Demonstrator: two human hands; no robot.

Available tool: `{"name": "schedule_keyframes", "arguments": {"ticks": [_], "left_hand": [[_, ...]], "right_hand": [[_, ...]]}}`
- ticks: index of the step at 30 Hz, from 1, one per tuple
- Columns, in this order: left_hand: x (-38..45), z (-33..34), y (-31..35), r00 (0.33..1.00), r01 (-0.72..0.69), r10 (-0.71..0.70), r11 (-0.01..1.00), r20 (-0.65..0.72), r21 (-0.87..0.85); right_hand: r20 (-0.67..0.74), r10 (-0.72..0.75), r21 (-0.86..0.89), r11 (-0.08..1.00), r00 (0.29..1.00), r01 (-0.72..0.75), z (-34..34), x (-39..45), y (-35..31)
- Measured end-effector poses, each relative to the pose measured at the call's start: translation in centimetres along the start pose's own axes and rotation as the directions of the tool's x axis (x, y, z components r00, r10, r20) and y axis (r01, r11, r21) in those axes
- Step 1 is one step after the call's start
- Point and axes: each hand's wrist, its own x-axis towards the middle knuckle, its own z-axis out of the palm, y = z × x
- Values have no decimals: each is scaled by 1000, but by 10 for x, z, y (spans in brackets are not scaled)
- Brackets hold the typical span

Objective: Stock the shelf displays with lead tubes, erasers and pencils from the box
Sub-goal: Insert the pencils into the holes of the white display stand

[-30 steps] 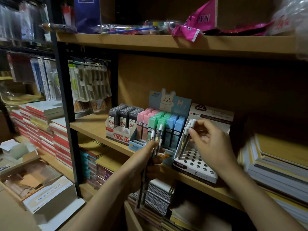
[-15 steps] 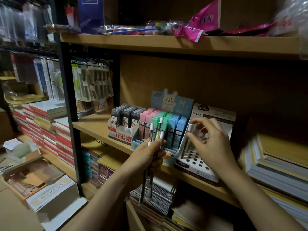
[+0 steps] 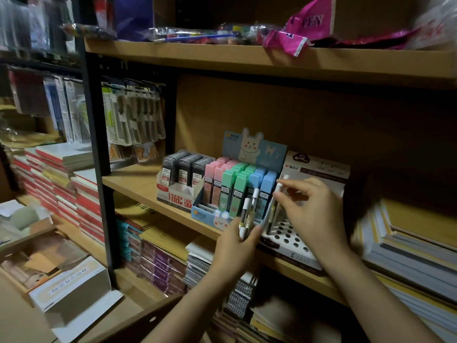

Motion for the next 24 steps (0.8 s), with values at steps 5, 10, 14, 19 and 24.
{"name": "schedule_keyframes", "arguments": {"ticks": [5, 10, 14, 19, 24], "left_hand": [[9, -8, 9, 991, 108, -90, 976, 99, -190], [7, -24, 26, 956, 234, -63, 750, 286, -618], [5, -33, 45, 975, 198, -34, 587, 221, -785], [-3, -38, 56, 986, 162, -70, 563, 149, -810], [-8, -43, 41, 985, 171, -126, 572, 119, -803]], "right_hand": [[5, -120, -135, 984, 993, 120, 1, -10, 3], [46, -101, -75, 992, 994, 105, -9, -15, -6], [493, 232, 184, 914, 838, -362, -13, -42, -34], [731, 305, 318, 639, 610, -701, -1, -82, -49], [842, 277, 219, 608, 463, -763, -20, -82, -46]]}}
